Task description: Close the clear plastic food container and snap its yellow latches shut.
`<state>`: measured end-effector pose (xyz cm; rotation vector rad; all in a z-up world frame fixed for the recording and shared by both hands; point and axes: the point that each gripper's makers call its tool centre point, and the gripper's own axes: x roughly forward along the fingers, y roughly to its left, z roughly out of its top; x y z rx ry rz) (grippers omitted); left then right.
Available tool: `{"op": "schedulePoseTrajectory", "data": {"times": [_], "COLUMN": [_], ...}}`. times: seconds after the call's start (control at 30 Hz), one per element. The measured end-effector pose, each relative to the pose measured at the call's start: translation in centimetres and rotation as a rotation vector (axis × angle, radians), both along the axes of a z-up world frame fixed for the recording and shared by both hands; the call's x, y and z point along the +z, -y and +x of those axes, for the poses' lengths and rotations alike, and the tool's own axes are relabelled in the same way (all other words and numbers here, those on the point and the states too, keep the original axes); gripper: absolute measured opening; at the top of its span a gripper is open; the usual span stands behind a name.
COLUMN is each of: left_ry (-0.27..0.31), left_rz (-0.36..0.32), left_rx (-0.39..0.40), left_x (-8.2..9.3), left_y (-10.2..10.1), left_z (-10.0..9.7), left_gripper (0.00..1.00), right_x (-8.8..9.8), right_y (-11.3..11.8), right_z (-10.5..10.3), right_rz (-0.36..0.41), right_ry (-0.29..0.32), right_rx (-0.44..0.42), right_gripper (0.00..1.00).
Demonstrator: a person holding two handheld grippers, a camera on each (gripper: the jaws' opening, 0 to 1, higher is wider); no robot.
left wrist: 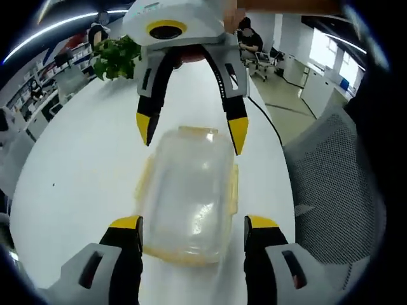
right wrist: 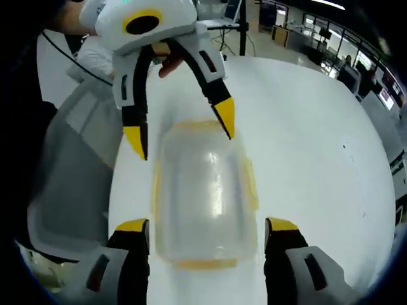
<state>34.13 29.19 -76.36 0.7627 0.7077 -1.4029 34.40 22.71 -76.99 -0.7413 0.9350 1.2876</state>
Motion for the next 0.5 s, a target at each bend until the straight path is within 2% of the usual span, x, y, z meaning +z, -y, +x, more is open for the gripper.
{"op": "schedulePoseTrajectory", "data": {"times": [0.17, 0.5], "left_ry": [-0.002, 0.029], "left_rz": [0.004, 0.069], "left_rx": [-0.014, -0.073], "left_x": [0.1, -0.3], "left_y": [0.0, 0.0], "left_z": [0.5, 1.4], "left_gripper": [0.64, 0.68], "right_x": [-0.6, -1.2], "right_y": [0.2, 0.6], "right_z": [0.0, 0.0], "right_rz": [-0.006, -0.032], "right_ry": [0.014, 0.061], "right_rx": [-0.004, -0.009], "right_gripper": [0.75, 0.78]}}
